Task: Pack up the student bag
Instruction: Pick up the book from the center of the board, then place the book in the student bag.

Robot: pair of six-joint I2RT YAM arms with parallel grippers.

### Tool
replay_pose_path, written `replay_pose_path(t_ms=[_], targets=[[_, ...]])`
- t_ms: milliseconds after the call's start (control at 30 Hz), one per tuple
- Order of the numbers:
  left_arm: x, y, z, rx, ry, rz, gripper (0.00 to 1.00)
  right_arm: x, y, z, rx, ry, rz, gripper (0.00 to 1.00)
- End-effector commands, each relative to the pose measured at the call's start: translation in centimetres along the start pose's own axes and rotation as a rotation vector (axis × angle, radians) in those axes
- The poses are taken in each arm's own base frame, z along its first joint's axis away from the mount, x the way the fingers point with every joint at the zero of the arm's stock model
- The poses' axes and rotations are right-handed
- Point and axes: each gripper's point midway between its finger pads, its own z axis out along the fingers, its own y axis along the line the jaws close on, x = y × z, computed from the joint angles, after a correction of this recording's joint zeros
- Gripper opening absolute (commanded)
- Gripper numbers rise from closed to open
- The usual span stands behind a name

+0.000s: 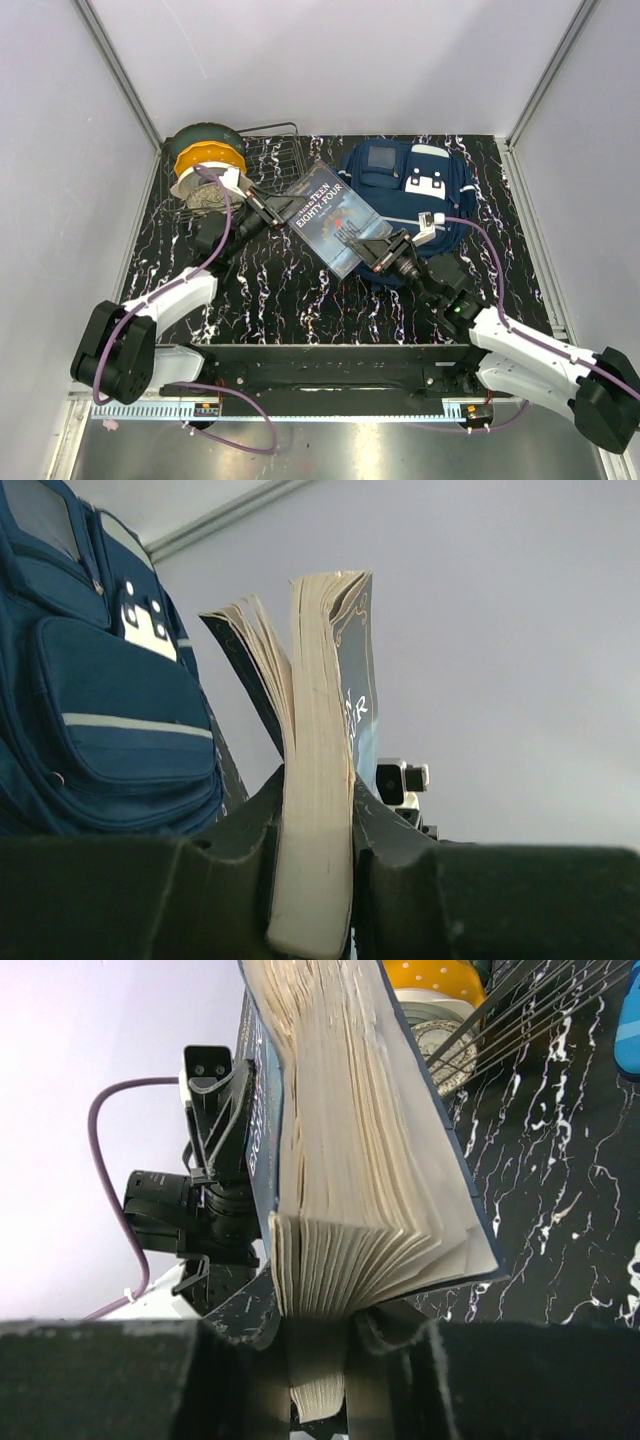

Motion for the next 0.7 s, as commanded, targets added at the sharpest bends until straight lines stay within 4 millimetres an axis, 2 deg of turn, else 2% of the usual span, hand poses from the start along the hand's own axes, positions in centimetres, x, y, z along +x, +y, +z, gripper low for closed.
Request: replay_pose_path(t_ms=[0,33,67,100,133,200,233,333,367,400,467,500,533,567,600,667], targets=[[4.8,-3.4,-0.4,0.117,0.261,0.083,0.36,-4.0,4.7,-0.9,-0.086,-0.148,-0.010,0.00],[4.8,-3.0,-0.2,0.092,0.273,0.106,0.52,-4.8,4.1,-1.1,-0.046,-0.187,-0.015,0.00],[4.8,-2.9,-0.2,0.080,0.278,0.117,0.65,-5.3,3.5,-2.1,0.002,-0.203,-0.029,0.00],[4.6,-2.8,-0.1,0.064,0.271,0.132,0.84,-5.9,3.3,-2.6,0.028,-0.228,-0.035,0.00],[4.7,-2.2,-0.2,0.029,0.281,0.164,0.87,-7.2,2.9,-3.3,0.062,-0.295,-0.039,0.00],[4.3,-1.6,-0.1,-0.021,0.277,0.208,0.91,-8.6,2.1,-5.5,0.131,-0.359,-0.055,0.00],[4.3,-1.1,-0.1,-0.060,0.297,0.265,0.93,-10.1,1.5,-6.6,0.180,-0.432,-0.062,0.00],[4.4,0.0,0.1,-0.143,0.354,0.408,0.99,-12.6,-0.4,-10.5,0.317,-0.561,-0.076,0.00],[5.3,-0.1,0.3,-0.145,0.388,0.445,0.99,-12.9,-1.3,-12.1,0.368,-0.580,-0.087,0.00],[5.7,0.0,0.6,-0.153,0.409,0.488,0.99,-13.6,-1.2,-13.2,0.386,-0.615,-0.073,0.00],[7.9,0.2,1.1,-0.167,0.520,0.619,0.99,-14.9,-2.6,-16.0,0.476,-0.691,-0.087,0.00],[8.1,0.9,1.5,-0.211,0.524,0.681,0.99,-15.6,-2.1,-17.0,0.482,-0.722,-0.075,0.00],[9.9,1.2,1.8,-0.211,0.604,0.763,0.99,-16.4,-2.4,-18.2,0.518,-0.772,-0.079,0.00],[10.5,1.5,2.1,-0.218,0.628,0.797,0.99,-16.3,-3.4,-19.4,0.585,-0.774,-0.102,0.00],[10.8,1.9,2.4,-0.233,0.637,0.827,0.99,-17.0,-2.8,-20.4,0.584,-0.811,-0.061,0.00],[12.5,2.5,3.1,-0.201,0.693,0.884,0.99,-17.4,-3.6,-21.9,0.664,-0.835,-0.091,0.00]])
